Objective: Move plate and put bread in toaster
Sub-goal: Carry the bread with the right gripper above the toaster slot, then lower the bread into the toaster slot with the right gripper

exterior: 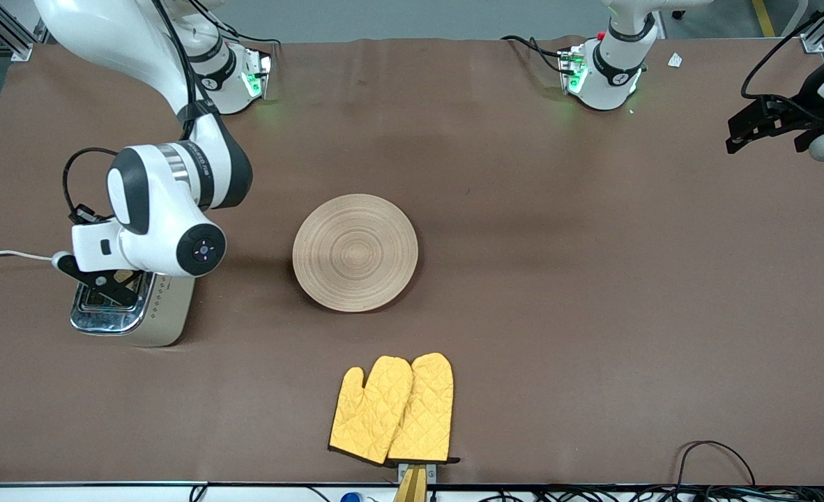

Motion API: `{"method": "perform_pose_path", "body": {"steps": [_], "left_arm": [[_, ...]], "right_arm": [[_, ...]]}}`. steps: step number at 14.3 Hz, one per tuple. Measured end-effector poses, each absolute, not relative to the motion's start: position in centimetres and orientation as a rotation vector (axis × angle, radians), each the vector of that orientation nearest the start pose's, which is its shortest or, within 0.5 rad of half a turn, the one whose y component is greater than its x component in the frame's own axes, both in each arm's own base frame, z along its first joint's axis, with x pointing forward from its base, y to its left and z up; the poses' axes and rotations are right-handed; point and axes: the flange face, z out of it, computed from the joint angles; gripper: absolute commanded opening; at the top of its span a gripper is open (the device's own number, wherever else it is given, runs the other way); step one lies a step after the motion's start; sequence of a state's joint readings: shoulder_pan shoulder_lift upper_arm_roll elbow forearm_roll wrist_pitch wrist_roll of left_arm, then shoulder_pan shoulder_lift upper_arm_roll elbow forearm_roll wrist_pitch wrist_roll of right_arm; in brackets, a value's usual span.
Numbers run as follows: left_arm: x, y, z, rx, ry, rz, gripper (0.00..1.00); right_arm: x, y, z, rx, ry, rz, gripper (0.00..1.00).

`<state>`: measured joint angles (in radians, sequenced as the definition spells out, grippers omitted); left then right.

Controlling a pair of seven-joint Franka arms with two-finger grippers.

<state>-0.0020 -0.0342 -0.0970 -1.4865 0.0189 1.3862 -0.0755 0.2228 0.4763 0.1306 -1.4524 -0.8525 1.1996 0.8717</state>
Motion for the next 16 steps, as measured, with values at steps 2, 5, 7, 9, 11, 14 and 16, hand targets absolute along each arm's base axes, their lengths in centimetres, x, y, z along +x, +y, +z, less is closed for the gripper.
{"method": "perform_pose_path", "body": {"steps": [2,5,7,9,11,14,16], "left_arm": [[52.2,-5.0,66.6,-3.112,0.031,0.100,1.00],[52.2,-5.0,66.6,-3.112,0.030,0.101,1.00],[52.2,-5.0,66.6,-3.112,0.030,0.102,1.00],[52.2,-5.0,66.6,-3.112,0.030,0.102,1.00],[52.2,-5.0,66.6,-3.112,0.030,0.102,1.00],[52.2,-5.1,66.5,-3.112,0.031,0.103,1.00],[52.2,-5.1,66.5,-3.112,0.031,0.103,1.00]], "right_arm": [[62.3,10.6,41.3,2.013,-0.547,-0.111,0.00],[62.9,10.7,39.7,1.997,-0.569,-0.109,0.00],[63.1,10.7,38.9,1.983,-0.573,-0.109,0.00],[63.2,10.6,38.7,1.977,-0.575,-0.109,0.00],[63.3,10.2,39.0,1.973,-0.585,-0.111,0.00],[63.5,9.4,39.1,1.970,-0.596,-0.117,0.00],[63.6,8.6,39.1,1.963,-0.596,-0.123,0.00]]}}
